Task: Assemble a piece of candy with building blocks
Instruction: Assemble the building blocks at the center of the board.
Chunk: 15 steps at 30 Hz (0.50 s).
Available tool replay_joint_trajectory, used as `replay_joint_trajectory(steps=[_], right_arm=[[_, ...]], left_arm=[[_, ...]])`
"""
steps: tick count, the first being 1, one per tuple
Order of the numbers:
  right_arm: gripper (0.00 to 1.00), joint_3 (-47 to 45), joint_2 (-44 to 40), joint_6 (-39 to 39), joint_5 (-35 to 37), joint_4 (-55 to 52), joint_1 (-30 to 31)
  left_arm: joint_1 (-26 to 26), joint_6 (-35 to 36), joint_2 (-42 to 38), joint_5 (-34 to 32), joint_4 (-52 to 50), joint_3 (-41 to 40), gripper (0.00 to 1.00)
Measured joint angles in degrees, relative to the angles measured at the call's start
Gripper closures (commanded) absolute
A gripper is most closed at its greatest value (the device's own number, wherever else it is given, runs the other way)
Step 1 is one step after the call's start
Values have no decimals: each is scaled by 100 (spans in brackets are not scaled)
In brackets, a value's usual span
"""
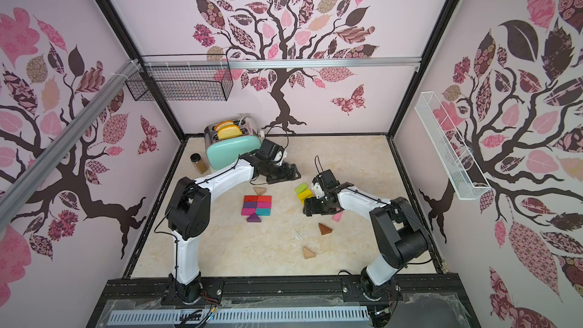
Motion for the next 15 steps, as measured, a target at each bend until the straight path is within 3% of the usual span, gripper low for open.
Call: replay_joint_trajectory(steps=[5, 15], right_arm=[[13, -155, 114, 177, -240, 588, 0], [13, -289, 444, 688, -723, 1941, 0]], left_arm=[[-20, -31, 835, 223, -35, 822, 3], [-44, -79, 1751, 675, -114, 1864, 3]])
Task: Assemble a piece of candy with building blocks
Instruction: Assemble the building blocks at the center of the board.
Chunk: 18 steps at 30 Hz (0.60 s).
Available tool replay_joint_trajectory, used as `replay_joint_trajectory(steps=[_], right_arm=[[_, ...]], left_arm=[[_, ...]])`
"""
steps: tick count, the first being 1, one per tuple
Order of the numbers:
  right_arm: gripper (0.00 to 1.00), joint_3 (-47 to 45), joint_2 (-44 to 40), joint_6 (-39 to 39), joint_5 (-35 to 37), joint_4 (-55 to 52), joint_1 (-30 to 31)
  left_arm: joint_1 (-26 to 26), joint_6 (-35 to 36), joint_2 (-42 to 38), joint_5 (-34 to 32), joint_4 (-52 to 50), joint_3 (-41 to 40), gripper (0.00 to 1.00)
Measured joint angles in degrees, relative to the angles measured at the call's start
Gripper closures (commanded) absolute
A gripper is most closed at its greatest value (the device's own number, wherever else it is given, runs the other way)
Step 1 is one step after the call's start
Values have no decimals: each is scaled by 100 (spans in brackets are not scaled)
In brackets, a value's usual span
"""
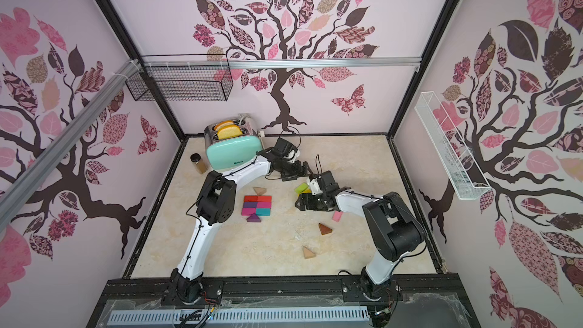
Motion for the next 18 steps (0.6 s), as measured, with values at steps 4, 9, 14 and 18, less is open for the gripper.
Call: replay_joint_trajectory(steps=[4, 9, 14, 18], right_arm=[[13, -11, 90, 168, -149, 278, 0], [13, -11, 140, 293, -256, 380, 0], [13, -11, 155, 461, -396, 391, 37], [14, -11, 162, 564, -393, 424, 63]], left_arm=[[7, -33, 42, 118, 11, 48, 3], [26, -109, 42, 219, 208, -103, 3], [66, -138, -35, 367, 562, -474, 5], [103, -114, -46, 452, 654, -647, 6]])
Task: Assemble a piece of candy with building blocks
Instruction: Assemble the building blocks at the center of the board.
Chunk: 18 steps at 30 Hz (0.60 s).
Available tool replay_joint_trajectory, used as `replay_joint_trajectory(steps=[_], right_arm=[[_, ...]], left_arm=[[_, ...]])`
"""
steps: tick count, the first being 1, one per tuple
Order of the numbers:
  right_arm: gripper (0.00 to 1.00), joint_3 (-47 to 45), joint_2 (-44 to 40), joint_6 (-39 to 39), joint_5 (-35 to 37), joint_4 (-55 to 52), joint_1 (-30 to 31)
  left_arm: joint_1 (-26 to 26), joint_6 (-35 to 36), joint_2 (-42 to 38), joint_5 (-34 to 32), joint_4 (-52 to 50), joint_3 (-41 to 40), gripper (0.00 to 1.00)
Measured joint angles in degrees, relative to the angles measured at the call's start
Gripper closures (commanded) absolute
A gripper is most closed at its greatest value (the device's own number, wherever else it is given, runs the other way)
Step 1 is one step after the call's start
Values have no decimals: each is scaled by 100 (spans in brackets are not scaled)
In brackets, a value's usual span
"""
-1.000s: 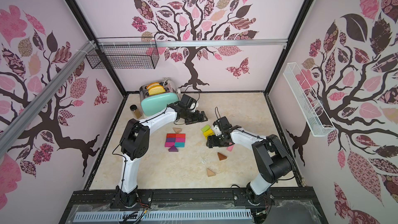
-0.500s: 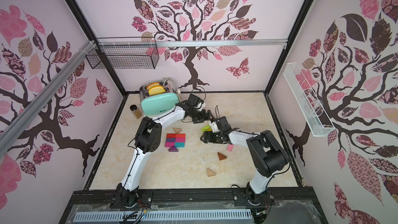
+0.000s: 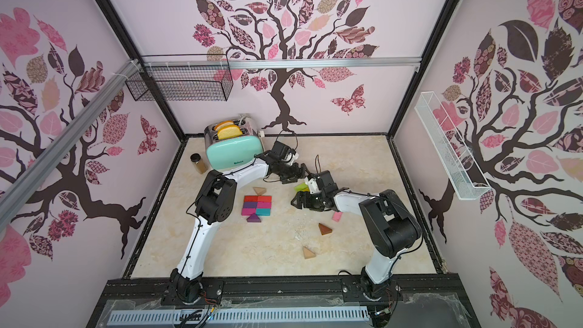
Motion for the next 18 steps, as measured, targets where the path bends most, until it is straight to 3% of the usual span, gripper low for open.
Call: replay_joint_trajectory(steps=[18], right_arm=[[13, -256, -116, 505, 33, 435, 140]], left_arm=[[7, 79, -20, 282, 94, -94, 6]])
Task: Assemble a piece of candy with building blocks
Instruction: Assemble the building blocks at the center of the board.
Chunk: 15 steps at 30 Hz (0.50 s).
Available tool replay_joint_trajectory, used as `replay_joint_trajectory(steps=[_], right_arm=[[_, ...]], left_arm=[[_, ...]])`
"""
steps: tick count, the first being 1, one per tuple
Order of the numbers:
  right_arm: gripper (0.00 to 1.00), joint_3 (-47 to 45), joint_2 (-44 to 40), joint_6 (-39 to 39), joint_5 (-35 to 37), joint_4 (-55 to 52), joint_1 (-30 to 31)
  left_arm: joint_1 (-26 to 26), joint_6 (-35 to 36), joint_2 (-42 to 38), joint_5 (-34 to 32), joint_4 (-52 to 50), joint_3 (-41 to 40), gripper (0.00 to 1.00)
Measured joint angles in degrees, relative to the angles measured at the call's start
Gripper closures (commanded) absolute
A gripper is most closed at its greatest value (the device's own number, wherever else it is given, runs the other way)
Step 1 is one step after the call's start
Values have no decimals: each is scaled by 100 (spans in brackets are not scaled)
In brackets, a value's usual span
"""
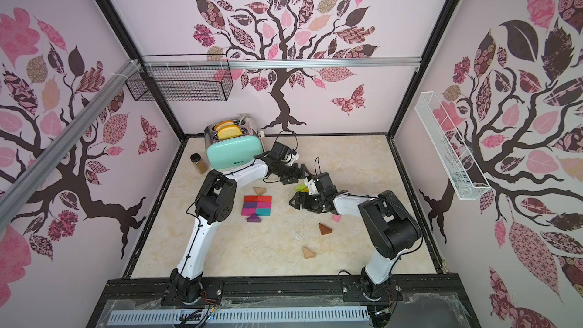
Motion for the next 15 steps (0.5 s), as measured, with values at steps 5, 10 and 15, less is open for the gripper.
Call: replay_joint_trajectory(steps=[5, 10, 15], right_arm=[[11, -85, -553, -188, 339, -863, 87], [10, -85, -1906, -503, 857, -1904, 107], [8, -98, -3305, -568, 1300, -2680, 107]], left_arm=[[-136, 133, -138, -28, -225, -116, 5], [-258, 260, 35, 2, -741, 435, 5], [-293, 350, 341, 17, -754, 870, 5]])
